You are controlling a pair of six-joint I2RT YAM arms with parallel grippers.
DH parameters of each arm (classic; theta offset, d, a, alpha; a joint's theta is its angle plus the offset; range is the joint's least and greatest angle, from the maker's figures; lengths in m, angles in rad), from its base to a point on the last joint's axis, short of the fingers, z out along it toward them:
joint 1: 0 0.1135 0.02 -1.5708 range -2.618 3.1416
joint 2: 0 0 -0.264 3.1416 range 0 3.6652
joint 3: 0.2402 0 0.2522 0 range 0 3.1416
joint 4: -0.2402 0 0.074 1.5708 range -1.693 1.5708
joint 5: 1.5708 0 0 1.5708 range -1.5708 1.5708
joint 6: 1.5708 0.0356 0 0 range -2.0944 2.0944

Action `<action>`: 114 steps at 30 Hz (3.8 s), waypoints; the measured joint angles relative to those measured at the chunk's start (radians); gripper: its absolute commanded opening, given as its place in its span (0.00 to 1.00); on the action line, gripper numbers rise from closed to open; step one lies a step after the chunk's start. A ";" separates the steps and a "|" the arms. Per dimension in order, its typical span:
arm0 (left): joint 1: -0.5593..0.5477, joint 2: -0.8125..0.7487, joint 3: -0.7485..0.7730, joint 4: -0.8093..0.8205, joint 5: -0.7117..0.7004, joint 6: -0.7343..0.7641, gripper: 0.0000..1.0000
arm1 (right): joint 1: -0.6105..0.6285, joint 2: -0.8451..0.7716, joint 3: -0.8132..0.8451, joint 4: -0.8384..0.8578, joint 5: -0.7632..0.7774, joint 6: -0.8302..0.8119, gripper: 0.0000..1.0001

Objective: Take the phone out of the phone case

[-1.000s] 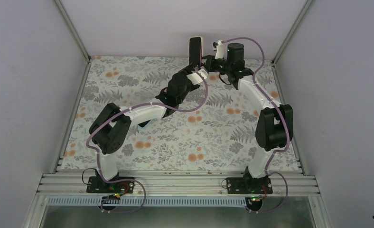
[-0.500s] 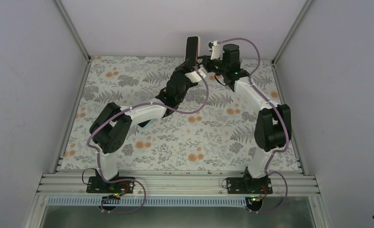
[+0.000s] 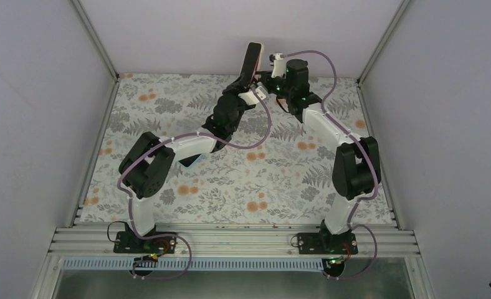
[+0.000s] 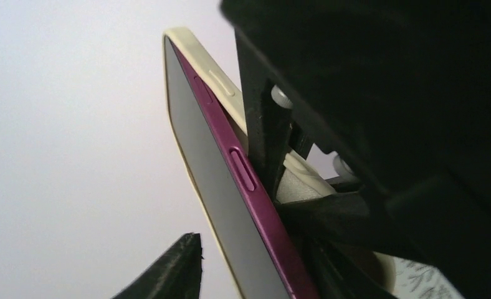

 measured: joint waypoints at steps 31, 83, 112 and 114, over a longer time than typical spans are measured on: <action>0.156 -0.220 -0.202 -0.006 0.210 -0.007 0.02 | -0.149 -0.096 -0.130 -0.180 0.113 -0.360 0.03; 0.543 -0.523 -0.187 -1.271 0.501 0.127 0.02 | 0.040 0.023 0.079 -0.990 0.000 -0.972 0.04; 0.602 -0.214 -0.371 -1.101 0.692 -0.007 0.02 | 0.276 0.690 0.583 -0.960 -0.290 -0.749 0.04; 0.604 -0.226 -0.383 -1.100 0.690 -0.004 0.02 | 0.277 0.690 0.573 -0.963 -0.299 -0.748 0.04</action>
